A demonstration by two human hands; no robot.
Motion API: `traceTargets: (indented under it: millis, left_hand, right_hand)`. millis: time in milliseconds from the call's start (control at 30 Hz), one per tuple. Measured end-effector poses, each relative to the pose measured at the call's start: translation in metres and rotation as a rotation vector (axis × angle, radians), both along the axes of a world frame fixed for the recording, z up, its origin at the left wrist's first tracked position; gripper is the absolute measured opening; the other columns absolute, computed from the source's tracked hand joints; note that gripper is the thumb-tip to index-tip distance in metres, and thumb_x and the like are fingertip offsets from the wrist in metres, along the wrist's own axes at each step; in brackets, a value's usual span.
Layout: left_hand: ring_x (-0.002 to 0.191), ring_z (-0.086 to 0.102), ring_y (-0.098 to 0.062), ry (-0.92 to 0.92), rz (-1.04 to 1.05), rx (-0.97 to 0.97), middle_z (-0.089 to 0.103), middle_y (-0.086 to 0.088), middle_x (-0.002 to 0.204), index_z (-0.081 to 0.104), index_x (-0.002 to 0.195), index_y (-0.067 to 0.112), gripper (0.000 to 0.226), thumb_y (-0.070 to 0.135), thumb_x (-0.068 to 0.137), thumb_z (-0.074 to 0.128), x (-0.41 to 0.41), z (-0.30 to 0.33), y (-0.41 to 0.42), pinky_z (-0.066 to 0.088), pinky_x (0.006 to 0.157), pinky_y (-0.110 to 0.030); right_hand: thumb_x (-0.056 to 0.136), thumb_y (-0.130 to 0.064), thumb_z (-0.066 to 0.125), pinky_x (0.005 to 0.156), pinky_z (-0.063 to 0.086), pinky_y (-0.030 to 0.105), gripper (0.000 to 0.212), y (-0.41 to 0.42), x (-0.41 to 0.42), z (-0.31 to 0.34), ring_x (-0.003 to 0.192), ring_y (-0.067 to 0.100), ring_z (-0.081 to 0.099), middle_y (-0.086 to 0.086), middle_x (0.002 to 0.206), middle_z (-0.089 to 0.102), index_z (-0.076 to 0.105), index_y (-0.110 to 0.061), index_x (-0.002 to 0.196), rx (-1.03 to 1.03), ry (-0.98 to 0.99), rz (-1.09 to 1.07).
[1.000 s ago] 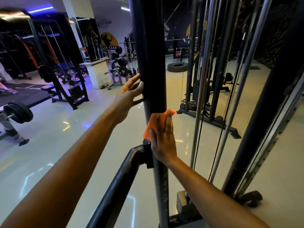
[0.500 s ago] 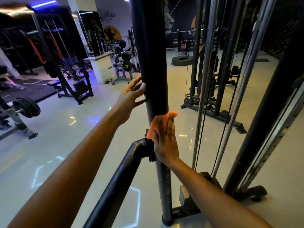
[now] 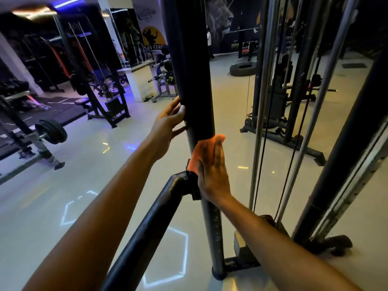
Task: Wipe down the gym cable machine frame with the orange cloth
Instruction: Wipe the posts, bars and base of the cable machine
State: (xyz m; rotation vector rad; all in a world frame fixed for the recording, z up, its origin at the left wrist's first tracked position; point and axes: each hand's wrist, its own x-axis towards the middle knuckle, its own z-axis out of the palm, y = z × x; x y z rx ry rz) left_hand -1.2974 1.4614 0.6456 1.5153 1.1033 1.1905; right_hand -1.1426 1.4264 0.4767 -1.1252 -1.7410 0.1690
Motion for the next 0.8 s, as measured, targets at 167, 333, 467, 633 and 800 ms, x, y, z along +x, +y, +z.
traceTargets:
  millis: [167, 333, 467, 633, 800]
  left_hand:
    - [0.138, 0.062, -0.014, -0.03, 0.028, -0.044, 0.065, 0.01, 0.15, 0.043, 0.163, 0.032, 0.051, 0.03, 0.113, 0.055, 0.007, -0.005, -0.005, 0.044, 0.121, -0.054]
    - [0.141, 0.06, -0.023, -0.079, 0.069, -0.091, 0.067, 0.008, 0.144, 0.05, 0.16, 0.031, 0.048, 0.038, 0.112, 0.051, 0.015, 0.0, -0.014, 0.053, 0.099, -0.038]
    - [0.139, 0.061, -0.016, -0.116, 0.122, -0.091, 0.065, 0.014, 0.148, 0.057, 0.153, 0.035, 0.04, 0.036, 0.115, 0.045, 0.019, -0.006, -0.022, 0.049, 0.117, -0.047]
    - [0.14, 0.059, -0.009, -0.048, 0.168, -0.111, 0.06, 0.019, 0.153, 0.048, 0.159, 0.039, 0.045, 0.04, 0.114, 0.046, 0.025, -0.029, -0.032, 0.041, 0.122, -0.053]
    - [0.14, 0.059, -0.01, -0.043, 0.218, -0.128, 0.063, 0.018, 0.151, 0.046, 0.161, 0.038, 0.047, 0.037, 0.114, 0.05, 0.03, -0.044, -0.035, 0.042, 0.121, -0.053]
  right_hand:
    - [0.112, -0.045, 0.051, 0.11, 0.055, 0.062, 0.095, 0.019, 0.001, 0.03, 0.168, 0.037, 0.004, -0.003, 0.177, -0.031, -0.027, -0.042, 0.165, 0.056, 0.058, -0.012]
    - [0.115, -0.048, 0.047, 0.097, 0.063, 0.058, 0.073, 0.045, 0.007, 0.087, 0.163, 0.04, 0.024, -0.003, 0.179, -0.022, 0.006, -0.032, 0.173, 0.179, 0.12, 0.022]
    - [0.108, -0.065, 0.045, 0.1, 0.061, 0.058, 0.086, 0.02, 0.019, 0.02, 0.151, 0.042, 0.046, 0.006, 0.182, 0.002, -0.011, -0.043, 0.17, -0.063, 0.134, 0.122]
    - [0.111, -0.051, 0.051, 0.095, 0.062, 0.058, 0.089, 0.008, 0.031, -0.022, 0.151, 0.051, 0.043, 0.012, 0.181, 0.006, -0.023, -0.065, 0.158, -0.148, 0.1, 0.179]
    - [0.112, -0.04, 0.057, 0.099, 0.061, 0.052, 0.091, 0.034, 0.026, 0.03, 0.161, 0.038, 0.025, -0.005, 0.18, -0.007, -0.015, -0.047, 0.167, 0.054, 0.108, 0.155]
